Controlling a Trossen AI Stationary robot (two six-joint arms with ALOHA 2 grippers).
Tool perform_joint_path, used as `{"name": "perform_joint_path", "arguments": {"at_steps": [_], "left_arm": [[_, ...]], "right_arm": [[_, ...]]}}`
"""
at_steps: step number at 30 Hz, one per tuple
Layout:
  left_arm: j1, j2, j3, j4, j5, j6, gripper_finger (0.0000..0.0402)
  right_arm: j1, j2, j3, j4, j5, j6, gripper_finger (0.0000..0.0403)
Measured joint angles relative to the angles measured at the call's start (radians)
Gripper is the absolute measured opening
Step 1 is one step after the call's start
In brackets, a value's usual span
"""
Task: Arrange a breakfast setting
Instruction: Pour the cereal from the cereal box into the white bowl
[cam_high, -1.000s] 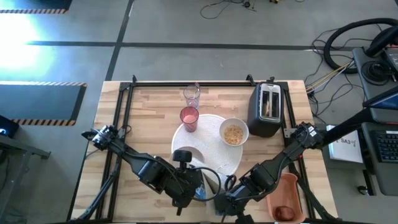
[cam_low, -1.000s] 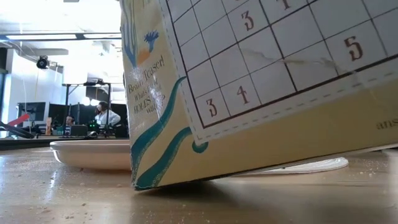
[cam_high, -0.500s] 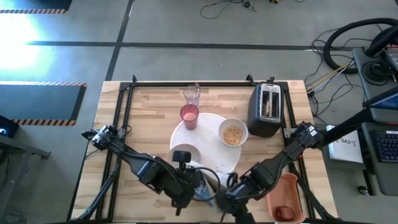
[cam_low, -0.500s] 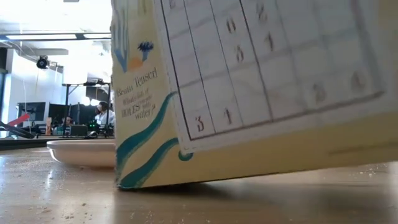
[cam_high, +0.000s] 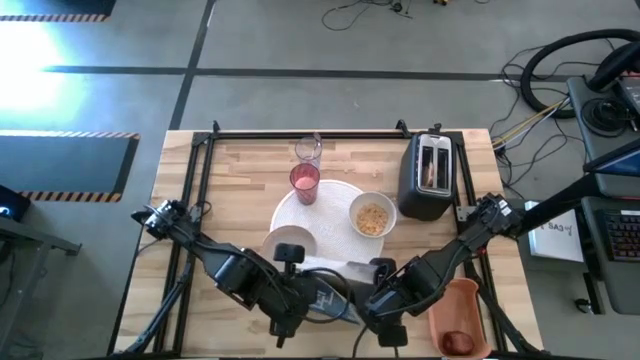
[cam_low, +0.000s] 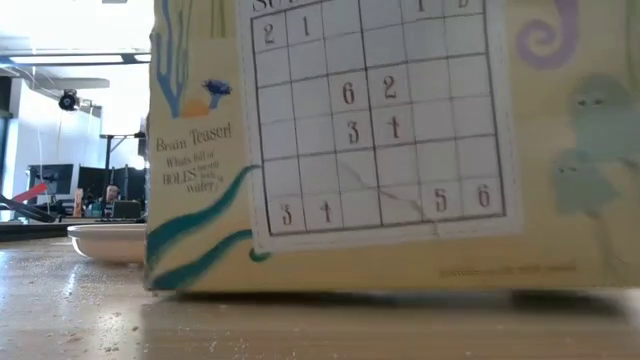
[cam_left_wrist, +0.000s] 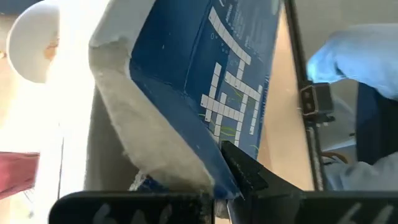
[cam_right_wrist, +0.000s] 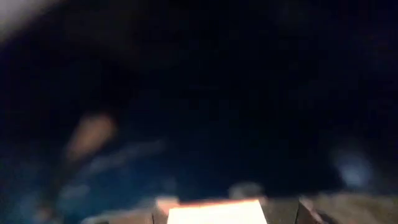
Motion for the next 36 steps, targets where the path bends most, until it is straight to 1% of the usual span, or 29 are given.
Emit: {"name": "perform_joint_path", "arguments": {"at_steps": [4,7,15,20,23,26,29,36], "left_arm": [[-0.003,-0.019,0.000,-0.023,0.034,-0.017,0.0006],[-0.004,-0.023,0.000,-0.072,0.045,-0.036,0.0026],[-0.015,-0.023,0.000,-0.096,0.042,-0.013,0.0119],[-0.051,-0.023,0.001,-0.096,0.034,-0.006,0.0178],[-0.077,-0.023,0.001,-0.101,0.034,-0.007,0.0203],[-0.085,-0.024,0.002,-0.137,0.029,-0.047,0.0218],[-0.087,-0.033,0.002,-0.187,0.004,-0.109,0.0224],[-0.119,-0.044,0.002,-0.202,-0.134,-0.154,0.0225]], "right_arm": [[-0.002,-0.009,0.000,0.003,0.029,0.005,0.0176],[-0.006,-0.009,0.000,0.008,0.054,0.011,0.0176],[-0.010,-0.009,0.001,0.005,0.046,0.031,0.0176],[-0.009,-0.011,0.001,-0.031,0.061,0.053,0.0176],[-0.011,-0.013,0.001,-0.045,0.068,0.069,0.0176],[-0.011,-0.016,0.001,-0.045,0.069,0.091,0.0176],[-0.011,-0.017,0.002,-0.050,0.065,0.109,0.0176],[-0.009,-0.017,0.002,-0.113,0.062,0.115,0.0176]]}}
